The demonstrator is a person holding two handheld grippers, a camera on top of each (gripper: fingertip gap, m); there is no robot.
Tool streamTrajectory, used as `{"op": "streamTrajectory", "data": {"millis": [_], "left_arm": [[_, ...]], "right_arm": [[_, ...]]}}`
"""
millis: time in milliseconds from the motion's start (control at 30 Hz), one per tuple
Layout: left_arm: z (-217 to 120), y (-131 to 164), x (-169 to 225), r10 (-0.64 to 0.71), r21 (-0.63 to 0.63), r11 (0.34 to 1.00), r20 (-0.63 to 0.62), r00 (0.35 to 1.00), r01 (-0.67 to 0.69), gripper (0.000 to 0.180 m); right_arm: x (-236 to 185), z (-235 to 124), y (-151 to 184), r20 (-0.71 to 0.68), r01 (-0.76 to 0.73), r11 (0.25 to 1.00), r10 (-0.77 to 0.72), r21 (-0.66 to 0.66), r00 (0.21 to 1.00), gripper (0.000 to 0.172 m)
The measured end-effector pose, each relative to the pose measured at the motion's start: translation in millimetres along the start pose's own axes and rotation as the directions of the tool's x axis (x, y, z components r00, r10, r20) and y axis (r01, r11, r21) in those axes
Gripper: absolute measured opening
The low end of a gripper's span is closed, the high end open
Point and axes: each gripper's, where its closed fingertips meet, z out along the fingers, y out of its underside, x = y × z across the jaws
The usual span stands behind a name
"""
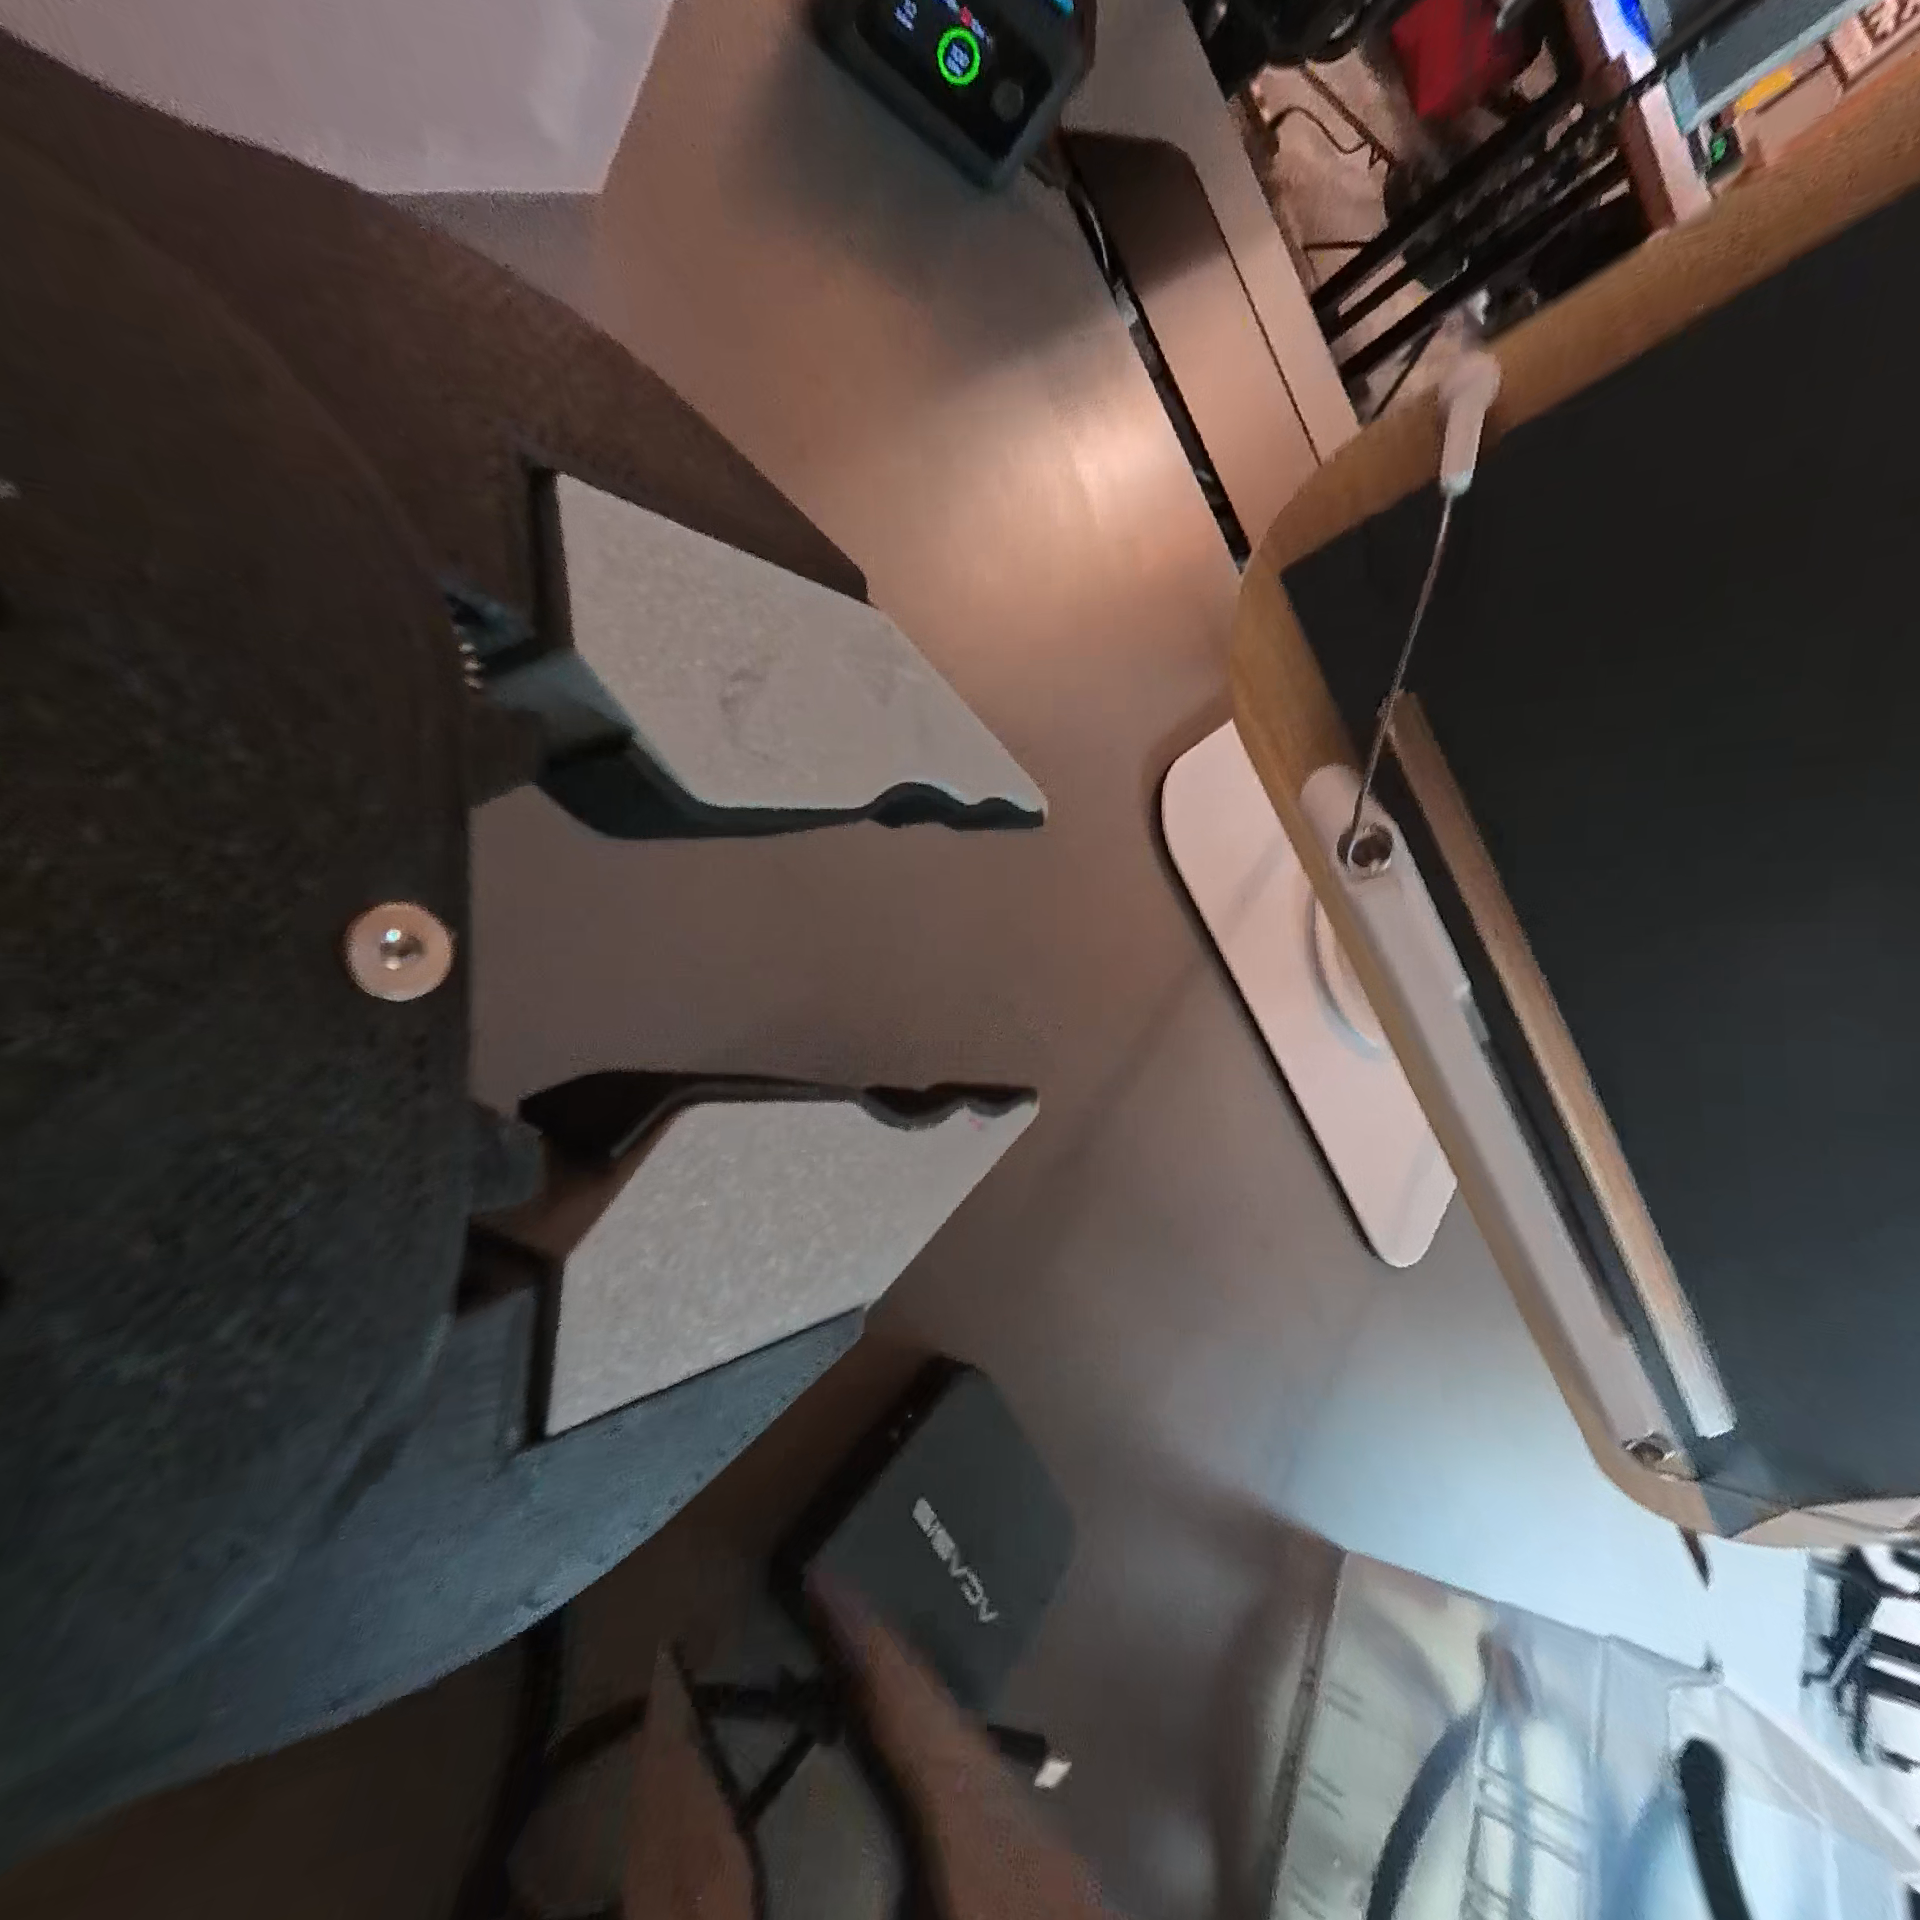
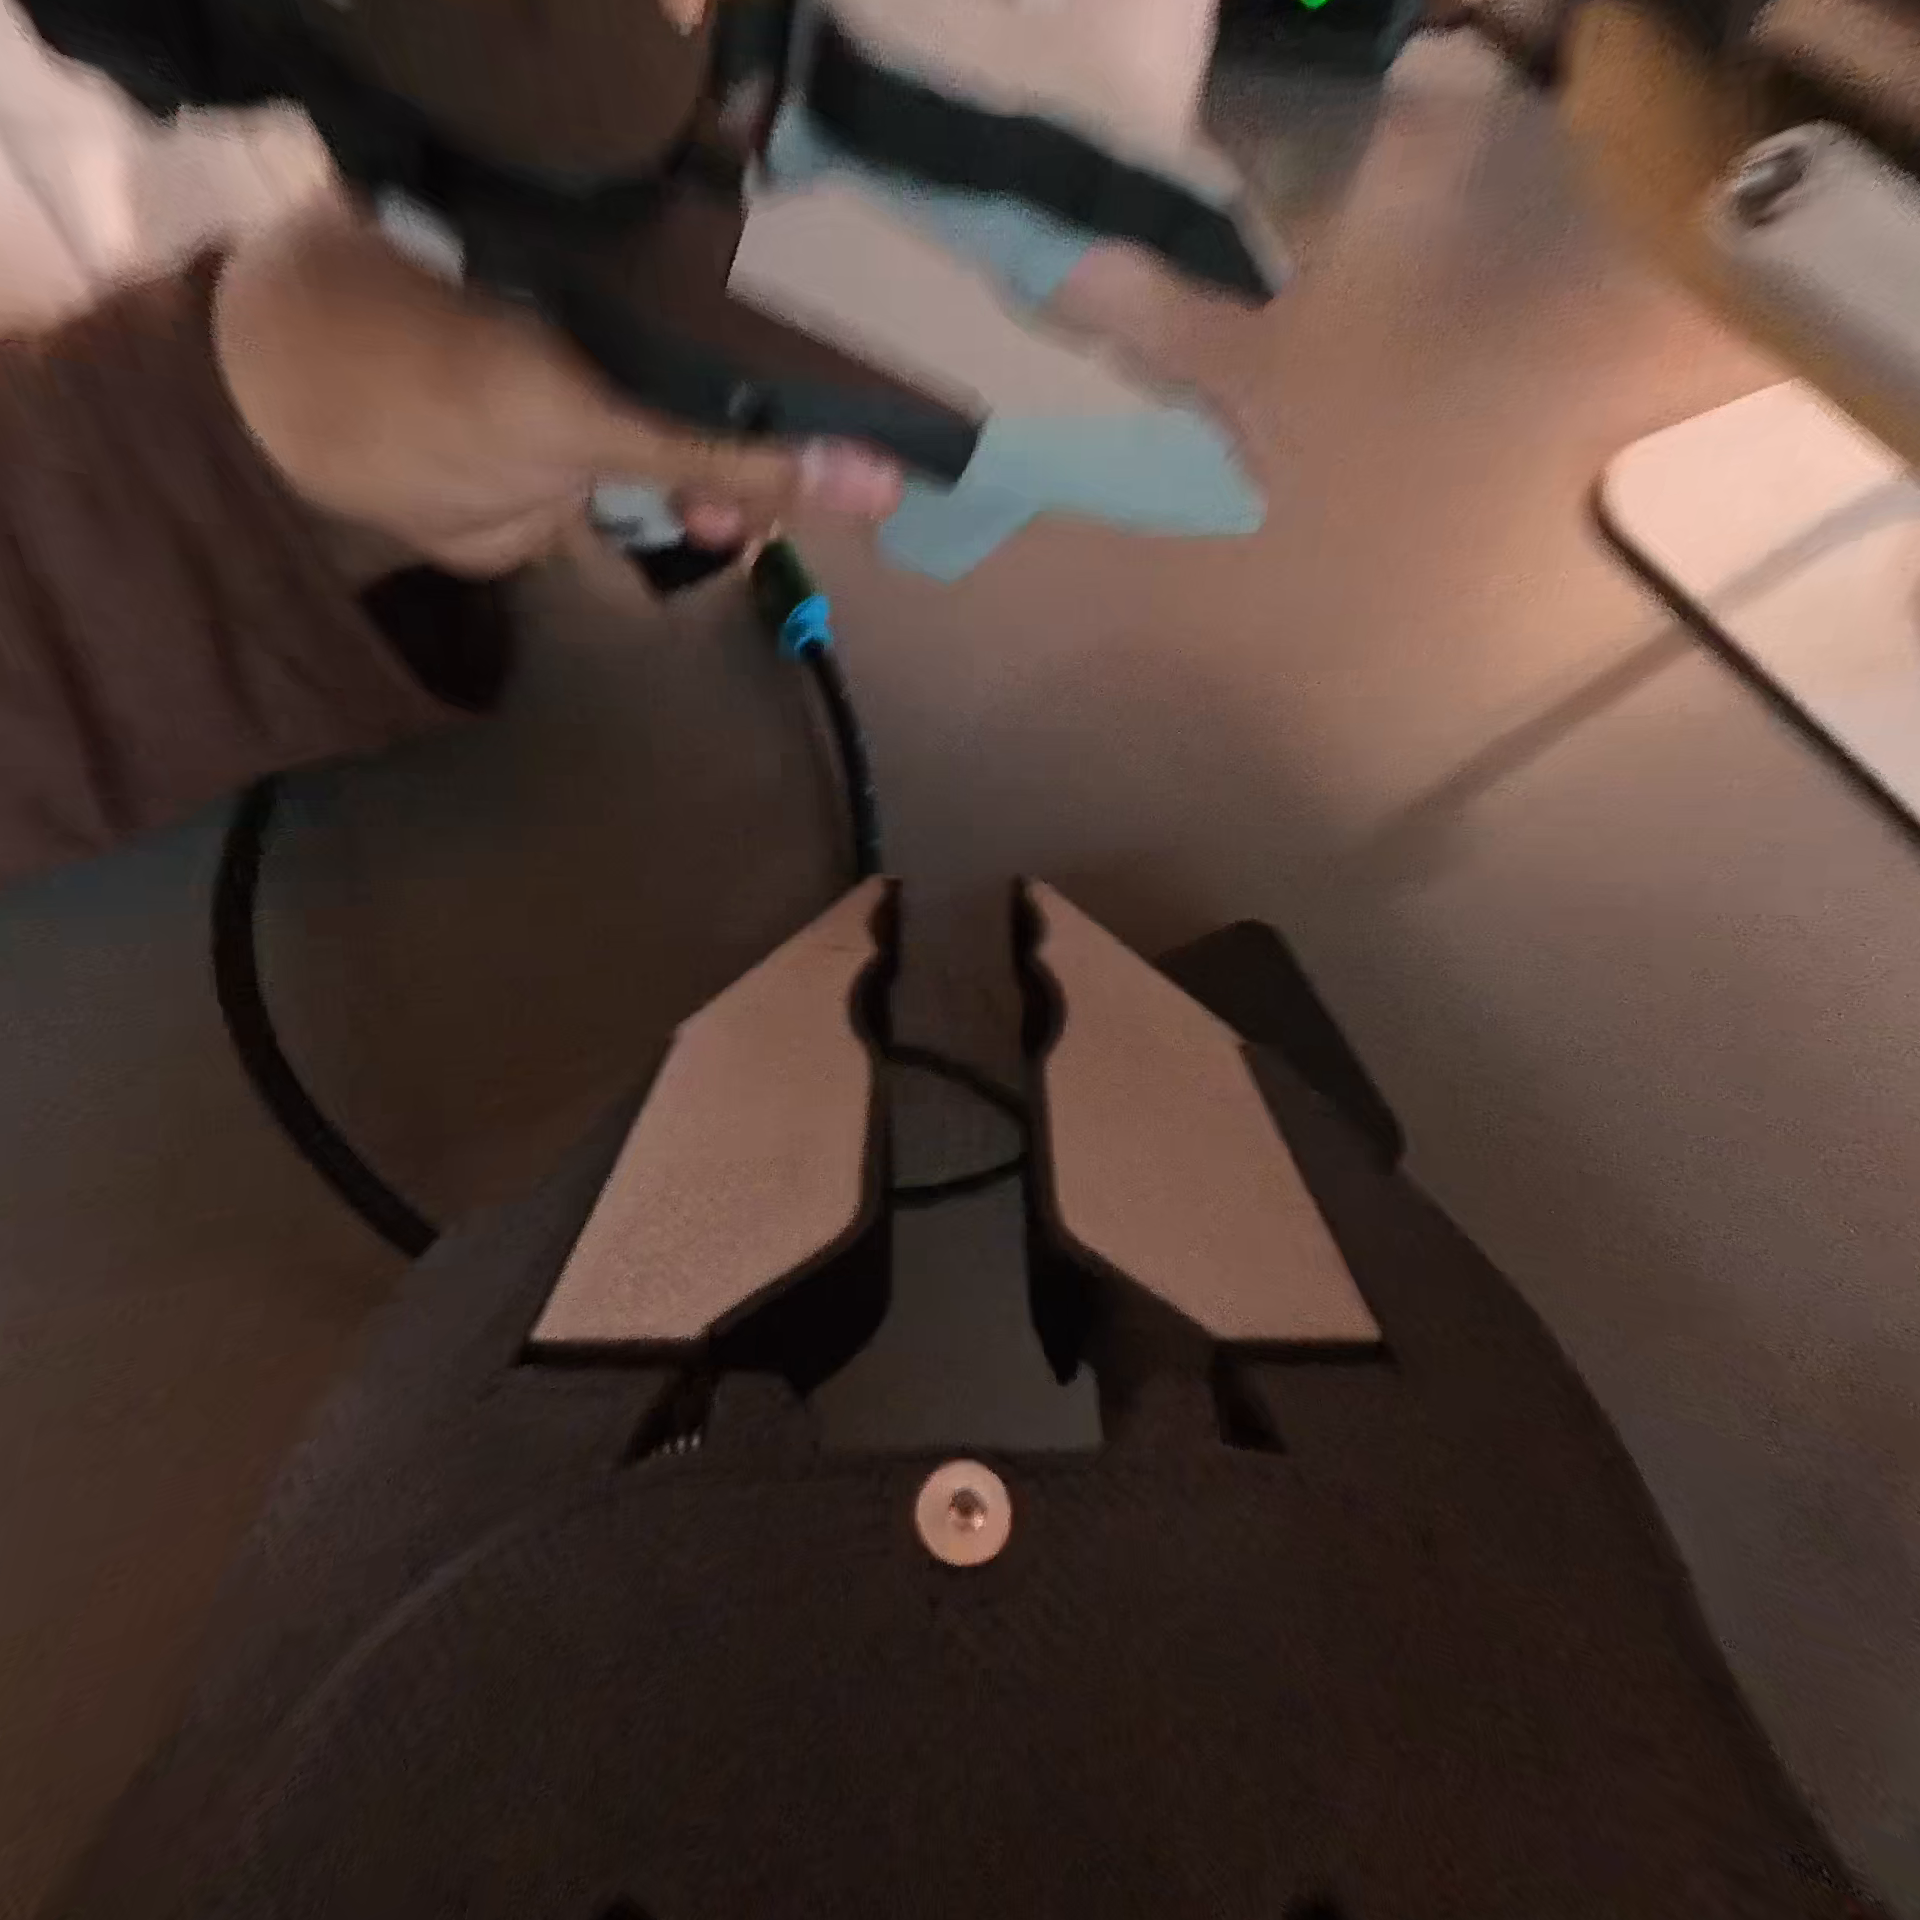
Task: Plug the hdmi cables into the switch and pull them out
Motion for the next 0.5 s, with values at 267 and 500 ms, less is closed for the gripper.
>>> {"op": "streamTrajectory", "data": {"millis": [267,500], "left_arm": [[4,5,21,0.157,-0.028,0.987,-0.026,0.987,-0.158,0.013],[4,5,11,0.101,-0.023,0.995,0.010,0.995,-0.101,0.018]], "right_arm": [[32,-18,-21,-0.094,-0.141,0.972,0.160,0.188,0.983,0.067],[-7,14,-6,-0.101,0.113,0.994,-0.111,0.010,0.989,0.063]]}}
